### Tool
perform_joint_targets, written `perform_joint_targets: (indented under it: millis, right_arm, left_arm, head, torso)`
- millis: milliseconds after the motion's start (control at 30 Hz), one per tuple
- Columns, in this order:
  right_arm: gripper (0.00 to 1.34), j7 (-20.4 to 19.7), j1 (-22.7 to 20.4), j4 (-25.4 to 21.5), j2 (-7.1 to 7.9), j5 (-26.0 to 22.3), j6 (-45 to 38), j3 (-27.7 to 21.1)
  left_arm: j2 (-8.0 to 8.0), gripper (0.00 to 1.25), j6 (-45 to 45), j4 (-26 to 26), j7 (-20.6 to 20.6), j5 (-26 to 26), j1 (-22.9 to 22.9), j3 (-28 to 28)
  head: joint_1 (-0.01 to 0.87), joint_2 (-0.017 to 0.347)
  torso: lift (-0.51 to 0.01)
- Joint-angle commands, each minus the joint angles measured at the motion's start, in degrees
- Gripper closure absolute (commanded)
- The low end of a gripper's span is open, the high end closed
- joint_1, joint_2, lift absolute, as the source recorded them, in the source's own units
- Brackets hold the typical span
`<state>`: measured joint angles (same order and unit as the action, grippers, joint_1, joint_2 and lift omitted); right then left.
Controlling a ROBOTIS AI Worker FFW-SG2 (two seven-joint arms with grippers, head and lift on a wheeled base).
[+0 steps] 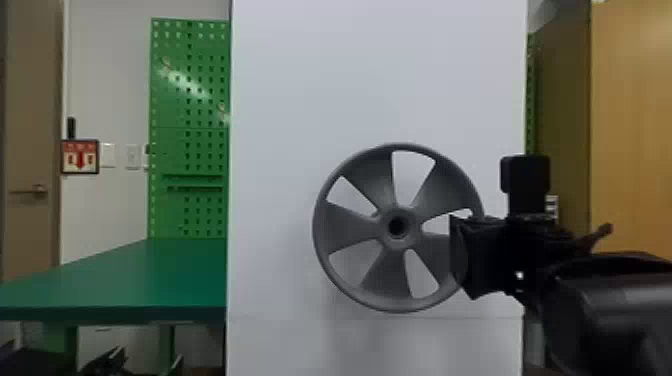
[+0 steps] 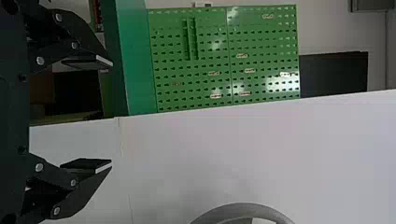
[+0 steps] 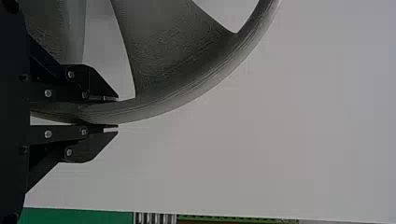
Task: Hold the wheel and insert it
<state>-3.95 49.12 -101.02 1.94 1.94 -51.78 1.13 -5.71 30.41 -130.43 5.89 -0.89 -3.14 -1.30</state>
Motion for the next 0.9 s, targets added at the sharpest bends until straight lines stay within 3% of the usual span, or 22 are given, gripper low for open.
perform_joint_targets:
  millis: [0,700,867]
  right_arm:
    - [1.19,0.0,0.1,0.4,0.08,0.0,0.1,-0.2]
    - [1.19,-0.1,0.4,3.7,0.17,0.0,2.7,-1.0]
    - [1.19,-2.5,1.1,4.8,-0.35,-0.7,2.7,-1.1]
  left_arm:
    - [0.00,0.50,0.0,0.1,0.0,0.2,0.0,0.2]
    - [0.00,0.50,0.0,0.0,0.0,-0.1,0.2,0.1]
    - [0.00,0.50,0.0,0.0,0.0,-0.1,0.2,0.2]
  head:
    - [0.000,0.002]
    - [0.000,0.002]
    - [0.000,0.002]
  torso:
    - [-0.498]
    - [-0.498]
    - [-0.498]
